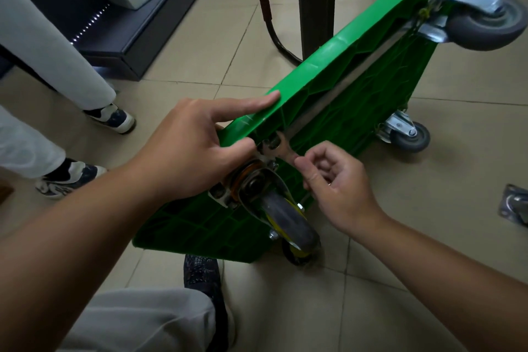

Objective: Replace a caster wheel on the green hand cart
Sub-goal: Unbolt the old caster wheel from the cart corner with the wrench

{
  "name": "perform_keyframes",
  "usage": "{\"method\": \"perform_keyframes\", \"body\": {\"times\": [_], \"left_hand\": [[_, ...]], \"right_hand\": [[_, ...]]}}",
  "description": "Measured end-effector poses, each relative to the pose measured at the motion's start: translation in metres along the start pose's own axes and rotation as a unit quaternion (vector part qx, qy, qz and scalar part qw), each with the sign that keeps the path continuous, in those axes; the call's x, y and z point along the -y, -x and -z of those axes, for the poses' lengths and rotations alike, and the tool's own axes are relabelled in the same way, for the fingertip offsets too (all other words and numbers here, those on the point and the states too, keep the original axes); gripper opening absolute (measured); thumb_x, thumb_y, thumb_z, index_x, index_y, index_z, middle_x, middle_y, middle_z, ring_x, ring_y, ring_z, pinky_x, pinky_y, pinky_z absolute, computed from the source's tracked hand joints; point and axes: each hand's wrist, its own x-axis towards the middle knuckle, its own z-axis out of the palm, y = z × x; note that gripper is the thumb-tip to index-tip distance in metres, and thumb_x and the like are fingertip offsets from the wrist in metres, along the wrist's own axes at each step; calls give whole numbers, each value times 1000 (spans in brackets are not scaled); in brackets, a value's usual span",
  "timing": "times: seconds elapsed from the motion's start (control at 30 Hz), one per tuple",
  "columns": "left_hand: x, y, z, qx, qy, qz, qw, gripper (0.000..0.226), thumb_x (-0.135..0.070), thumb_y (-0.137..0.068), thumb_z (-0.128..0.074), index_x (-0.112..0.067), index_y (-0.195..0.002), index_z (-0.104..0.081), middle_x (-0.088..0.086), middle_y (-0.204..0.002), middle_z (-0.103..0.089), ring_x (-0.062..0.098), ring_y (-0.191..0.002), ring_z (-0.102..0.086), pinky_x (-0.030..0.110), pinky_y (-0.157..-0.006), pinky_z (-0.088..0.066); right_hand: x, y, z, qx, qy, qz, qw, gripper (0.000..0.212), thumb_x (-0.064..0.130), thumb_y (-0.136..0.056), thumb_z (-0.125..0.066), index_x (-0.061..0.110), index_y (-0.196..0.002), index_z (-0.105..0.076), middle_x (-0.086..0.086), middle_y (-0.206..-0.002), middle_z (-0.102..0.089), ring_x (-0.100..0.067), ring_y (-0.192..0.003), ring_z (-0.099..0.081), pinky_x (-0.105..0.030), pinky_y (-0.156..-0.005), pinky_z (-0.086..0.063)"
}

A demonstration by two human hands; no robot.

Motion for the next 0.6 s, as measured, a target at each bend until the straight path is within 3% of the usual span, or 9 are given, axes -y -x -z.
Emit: {"method": "perform_keyframes", "body": {"times": [0.1, 0.3, 0.53, 0.6], "left_hand": [[2, 0, 0, -1, 3, -3, 1000, 58, -31, -84, -63, -59, -135, -58, -20, -128, -69, 19, -93, -78, 48, -76, -65], [3, 0, -1, -8, -2, -3, 1000, 58, -30, -84, -63, -57, -136, -58, -17, -119, -74, 16, -95, -77, 48, -78, -64], [4, 0, -1, -6, -15, -18, 1000, 59, -32, -86, -61, -63, -135, -55, -11, -113, -77, 26, -80, -78, 47, -61, -62], [5, 0, -1, -6, -18, -22, 1000, 59, -32, -86, -61, -64, -135, -54, -6, -113, -78, 29, -73, -76, 46, -58, -61]], "right_hand": [[-4, 8, -13, 8, -11, -7, 1000, 29, 59, -92, -65, 31, -87, -61, 4, -68, -61, -10, -62, -60, -22, -59, -48], [-11, 17, -23, -22, -42, -34, 998, 24, 49, -91, -64, 27, -85, -59, 7, -67, -61, -5, -62, -59, -16, -59, -46], [-18, 3, -25, -26, -24, -40, 999, 28, 52, -87, -65, 25, -83, -61, -1, -71, -66, -5, -64, -64, -20, -59, -49], [-18, -6, -24, -34, -5, -30, 999, 24, 50, -86, -67, 28, -81, -63, 5, -75, -68, 0, -68, -63, -16, -62, -48]]}}
